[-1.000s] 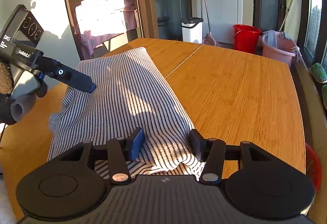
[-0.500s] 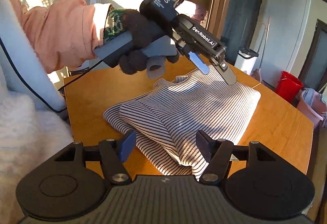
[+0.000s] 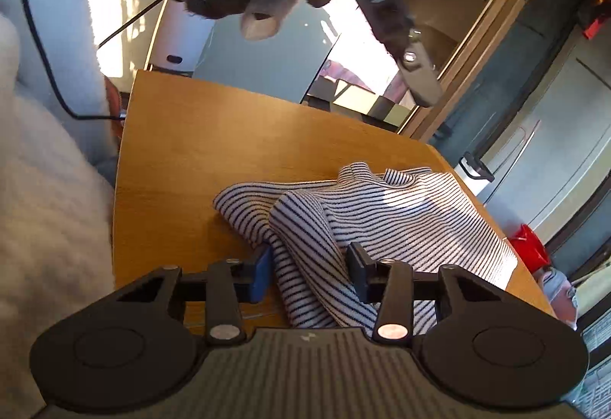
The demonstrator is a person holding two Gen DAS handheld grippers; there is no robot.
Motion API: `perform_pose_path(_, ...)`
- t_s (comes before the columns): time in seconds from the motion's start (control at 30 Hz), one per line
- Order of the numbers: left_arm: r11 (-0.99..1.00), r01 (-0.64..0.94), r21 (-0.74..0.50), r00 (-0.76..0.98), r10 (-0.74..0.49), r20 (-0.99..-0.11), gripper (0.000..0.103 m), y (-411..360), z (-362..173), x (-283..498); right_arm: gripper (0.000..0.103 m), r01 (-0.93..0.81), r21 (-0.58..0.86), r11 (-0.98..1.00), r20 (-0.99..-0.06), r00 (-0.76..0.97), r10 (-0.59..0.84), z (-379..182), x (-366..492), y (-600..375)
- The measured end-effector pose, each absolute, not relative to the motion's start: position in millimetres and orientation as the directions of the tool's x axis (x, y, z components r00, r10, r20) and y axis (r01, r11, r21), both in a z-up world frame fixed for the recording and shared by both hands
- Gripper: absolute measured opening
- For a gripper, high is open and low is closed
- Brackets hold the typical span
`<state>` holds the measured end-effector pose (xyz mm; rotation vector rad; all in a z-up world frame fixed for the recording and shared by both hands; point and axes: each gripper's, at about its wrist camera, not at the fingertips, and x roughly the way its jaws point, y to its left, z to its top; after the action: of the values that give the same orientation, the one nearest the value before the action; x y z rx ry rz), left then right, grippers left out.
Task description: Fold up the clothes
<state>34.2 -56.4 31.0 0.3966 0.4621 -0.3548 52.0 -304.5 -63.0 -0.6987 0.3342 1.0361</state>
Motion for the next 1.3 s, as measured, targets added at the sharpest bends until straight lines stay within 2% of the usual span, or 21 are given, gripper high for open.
perform_pose_path(0.1,0.756,0.498,0.426,0.826,-0.263,-0.498,0.103,-74.1,12.4,11.4,0.021,-0.891,-0.145,0.43,-0.568,0.431,0.701,-38.9,82.1,-318.8)
perform_pose_path(0.27,0.567,0.544,0.618,0.83,-0.261,-0.492,0.103,-111.6,-30.7,1.0,0.019,-0.864,0.052,0.501,-0.536,0.399,0.744,-18.5,109.1,-346.7)
perform_pose_path(0.37,0.482,0.536,0.693,0.843,-0.261,-0.47,0.103,-129.4,-64.6,11.9,0.018,-0.847,0.102,0.521,-0.537,0.394,0.746,-17.2,115.0,-352.9)
perform_pose_path(0.5,0.463,0.55,0.696,0.835,-0.273,-0.478,0.103,-148.8,-80.4,34.4,0.018,-0.848,0.12,0.516,-0.534,0.383,0.754,-21.1,117.1,-347.5)
perform_pose_path(0.67,0.511,0.557,0.655,0.83,-0.302,-0.47,0.103,-163.7,-87.6,63.0,0.018,-0.87,0.062,0.489,-0.523,0.389,0.758,-14.1,105.6,-352.8)
perform_pose_path(0.73,0.494,0.577,0.651,0.816,-0.31,-0.488,0.098,-166.8,-89.1,59.2,0.022,-0.859,0.024,0.511,-0.485,0.437,0.757,-2.0,101.6,-372.2)
perform_pose_path(0.8,0.489,0.598,0.635,0.801,-0.328,-0.501,0.076,-165.7,-89.9,54.8,0.05,-0.827,-0.022,0.562,-0.429,0.515,0.742,12.1,99.6,-396.1)
perform_pose_path(0.87,0.5,0.609,0.616,0.792,-0.345,-0.503,0.063,-163.5,-89.4,49.6,0.057,-0.765,-0.171,0.621,-0.385,0.632,0.673,16.9,94.2,-414.4)
perform_pose_path(0.93,0.538,0.601,0.591,0.797,-0.353,-0.49,0.059,-159.6,-84.6,49.1,0.057,-0.71,-0.291,0.641,-0.389,0.7,0.599,9.7,93.4,-425.7)
perform_pose_path(1.1,0.697,0.598,0.396,0.78,-0.395,-0.485,0.056,-136.4,-47.9,69.1,0.057,-0.701,-0.328,0.634,-0.481,0.701,0.526,-24.4,97.3,-434.8)
perform_pose_path(1.2,0.748,0.592,0.299,0.769,-0.414,-0.487,0.056,-119.4,-32.1,82.4,0.058,-0.702,-0.372,0.607,-0.483,0.705,0.52,-37.9,98.5,-422.7)
perform_pose_path(1.3,0.79,0.573,0.219,0.766,-0.42,-0.487,0.056,-106.1,-24.0,92.3,0.059,-0.696,-0.454,0.556,-0.44,0.718,0.539,-43.8,99.5,-399.1)
